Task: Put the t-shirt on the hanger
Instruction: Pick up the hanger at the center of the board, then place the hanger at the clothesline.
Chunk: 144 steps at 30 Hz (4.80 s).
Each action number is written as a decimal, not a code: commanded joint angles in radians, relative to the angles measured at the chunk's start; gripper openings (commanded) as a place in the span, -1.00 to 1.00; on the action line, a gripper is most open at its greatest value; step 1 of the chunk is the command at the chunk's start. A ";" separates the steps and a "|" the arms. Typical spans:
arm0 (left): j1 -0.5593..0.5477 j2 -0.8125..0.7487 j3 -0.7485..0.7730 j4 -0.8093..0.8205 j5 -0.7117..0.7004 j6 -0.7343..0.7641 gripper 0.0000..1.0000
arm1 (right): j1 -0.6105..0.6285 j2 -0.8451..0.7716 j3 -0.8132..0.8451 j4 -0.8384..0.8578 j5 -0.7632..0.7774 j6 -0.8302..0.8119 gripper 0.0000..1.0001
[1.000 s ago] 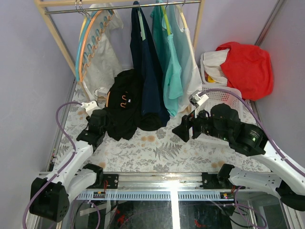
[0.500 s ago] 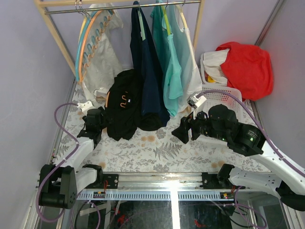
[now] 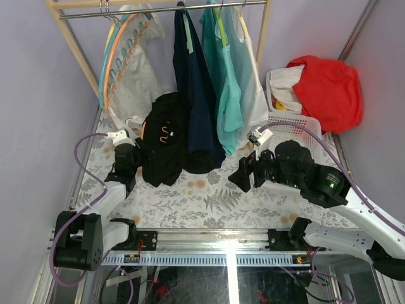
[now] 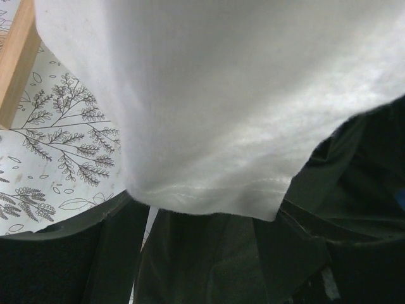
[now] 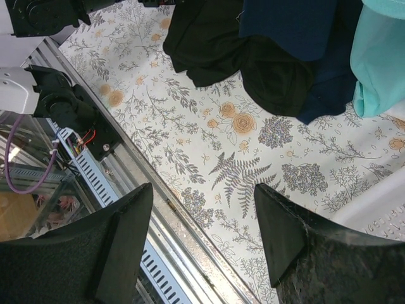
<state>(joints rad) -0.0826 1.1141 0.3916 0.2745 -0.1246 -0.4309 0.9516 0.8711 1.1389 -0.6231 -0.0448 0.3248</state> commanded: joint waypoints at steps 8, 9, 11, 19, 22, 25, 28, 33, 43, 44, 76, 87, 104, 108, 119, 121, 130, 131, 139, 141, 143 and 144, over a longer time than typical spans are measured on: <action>0.009 0.058 0.046 0.113 0.100 0.010 0.06 | -0.003 -0.051 -0.007 0.019 -0.001 -0.017 0.44; 0.008 0.065 0.049 0.110 0.106 0.006 0.05 | -0.003 -0.054 -0.007 0.018 0.000 -0.017 0.44; 0.008 0.070 0.055 0.102 0.113 0.003 -0.02 | -0.003 -0.059 -0.006 0.016 -0.003 -0.018 0.44; -0.036 -0.003 0.072 0.035 0.106 -0.018 -0.66 | -0.004 -0.070 -0.010 0.016 -0.010 -0.018 0.44; -0.065 -0.020 0.082 0.014 0.086 -0.025 -0.89 | -0.003 -0.073 -0.008 0.015 -0.016 -0.017 0.44; -0.123 -0.037 0.104 -0.027 0.039 -0.025 -0.94 | -0.003 -0.079 -0.006 0.011 -0.014 -0.016 0.44; -0.174 -0.053 0.129 -0.072 -0.007 -0.032 -0.93 | -0.004 -0.084 -0.003 0.006 -0.012 -0.014 0.44; -0.287 -0.064 0.175 -0.151 -0.143 -0.029 -0.94 | -0.003 -0.086 -0.004 0.011 -0.016 -0.009 0.44; -0.450 -0.076 0.261 -0.263 -0.346 -0.037 -0.95 | -0.003 -0.111 -0.015 0.005 -0.008 -0.003 0.44; -0.464 -0.074 0.276 -0.279 -0.362 -0.037 -0.94 | -0.003 -0.111 -0.015 0.005 -0.008 -0.003 0.44; -0.599 0.154 1.259 -0.766 -0.512 0.304 -0.92 | -0.002 -0.078 0.013 0.081 -0.071 0.023 0.44; -0.599 0.216 1.378 -0.607 -0.566 0.493 -0.93 | -0.004 -0.115 -0.032 0.066 -0.034 -0.004 0.44; -0.558 0.278 1.561 -0.482 -0.477 0.644 -0.93 | -0.003 -0.123 -0.075 0.082 -0.028 -0.023 0.45; -0.517 0.352 1.675 -0.557 -0.440 0.612 -0.93 | -0.003 -0.127 -0.088 0.085 -0.028 -0.022 0.45; -0.412 0.454 1.791 -0.695 -0.362 0.515 -0.90 | -0.003 -0.133 -0.127 0.103 -0.032 -0.023 0.45; -0.386 0.466 1.798 -0.712 -0.334 0.491 -0.89 | -0.004 -0.132 -0.133 0.107 -0.032 -0.023 0.45; -0.288 0.539 1.871 -0.764 -0.237 0.438 -0.88 | -0.004 -0.128 -0.159 0.124 -0.039 -0.022 0.45; -0.280 0.546 1.875 -0.769 -0.226 0.435 -0.88 | -0.003 -0.127 -0.162 0.128 -0.039 -0.023 0.45; -0.261 0.531 1.772 -0.761 -0.153 0.399 -0.88 | -0.003 -0.115 -0.175 0.146 -0.029 -0.031 0.45; -0.262 0.500 1.722 -0.743 -0.132 0.383 -0.88 | -0.003 -0.111 -0.178 0.146 -0.029 -0.033 0.45; -0.268 0.465 1.672 -0.725 -0.116 0.363 -0.86 | -0.002 -0.109 -0.179 0.149 -0.029 -0.033 0.45; -0.269 0.451 1.656 -0.723 -0.110 0.353 -0.85 | -0.003 -0.108 -0.178 0.149 -0.030 -0.035 0.45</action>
<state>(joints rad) -0.3523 1.6257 2.1155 -0.5297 -0.2947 -0.0231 0.9516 0.7609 0.9588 -0.5255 -0.0883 0.3084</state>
